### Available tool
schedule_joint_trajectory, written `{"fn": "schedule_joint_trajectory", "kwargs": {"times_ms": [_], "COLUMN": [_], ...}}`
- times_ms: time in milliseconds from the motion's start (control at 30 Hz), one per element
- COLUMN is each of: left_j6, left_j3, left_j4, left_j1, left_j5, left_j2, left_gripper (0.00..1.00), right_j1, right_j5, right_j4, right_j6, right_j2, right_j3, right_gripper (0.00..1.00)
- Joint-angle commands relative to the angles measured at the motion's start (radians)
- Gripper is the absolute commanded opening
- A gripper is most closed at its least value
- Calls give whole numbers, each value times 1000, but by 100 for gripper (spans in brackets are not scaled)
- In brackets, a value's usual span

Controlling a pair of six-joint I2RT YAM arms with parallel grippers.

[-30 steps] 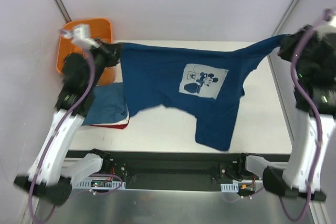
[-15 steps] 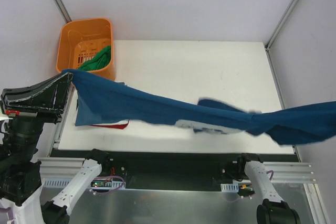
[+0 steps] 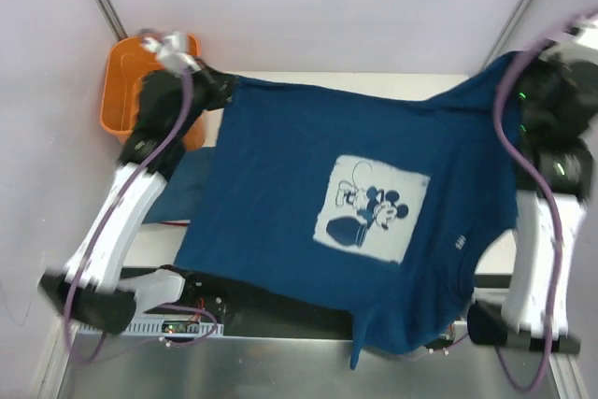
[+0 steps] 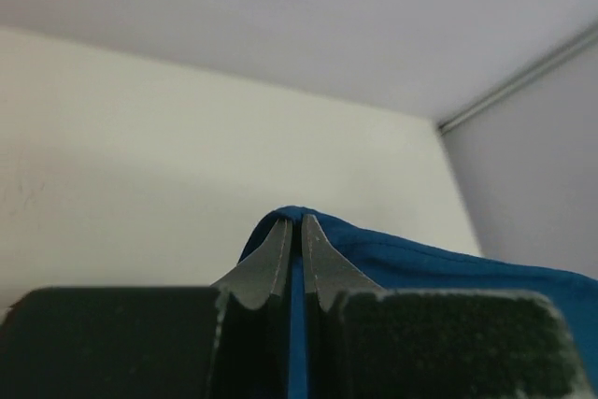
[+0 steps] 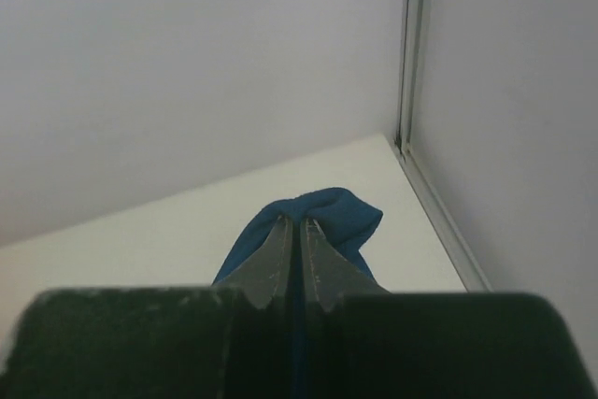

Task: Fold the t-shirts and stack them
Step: Flatten out the tshirt, then fold the flattened tshirt in 1/3 of the way

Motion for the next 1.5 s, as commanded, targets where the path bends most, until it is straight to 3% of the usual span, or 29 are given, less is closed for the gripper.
{"fn": "schedule_joint_trajectory", "kwargs": {"times_ms": [0,133,233,300,433,633,800,1000,1133,1467], "left_j6": [36,87,93,91,99,110,96,93,94,91], "left_j3": [-6,226,421,495,604,623,554,381,234,46], "left_j4": [118,120,94,86,86,86,86,89,149,183], "left_j1": [5,8,11,13,14,16,16,16,16,19], "left_j5": [-143,-119,-77,-77,-79,-77,-77,-93,-88,-112], "left_j2": [316,760,1010,1097,1220,1243,1174,1038,940,769], "left_gripper": [0,0,0,0,0,0,0,0,0,0], "right_j1": [-1,-8,-10,-10,-10,-10,-10,-11,-14,-17], "right_j5": [50,24,-9,-51,-89,-88,-47,-54,-43,-54], "right_j4": [181,191,125,56,26,69,-4,-69,-174,-262], "right_j6": [-50,-53,-35,-25,-5,-1,36,64,64,107], "right_j2": [255,575,853,1029,1162,1112,981,786,704,449], "right_j3": [-127,-57,124,279,350,263,159,-28,-41,-260], "right_gripper": [1,1,1,1,1,1,1,1,1,1]}}
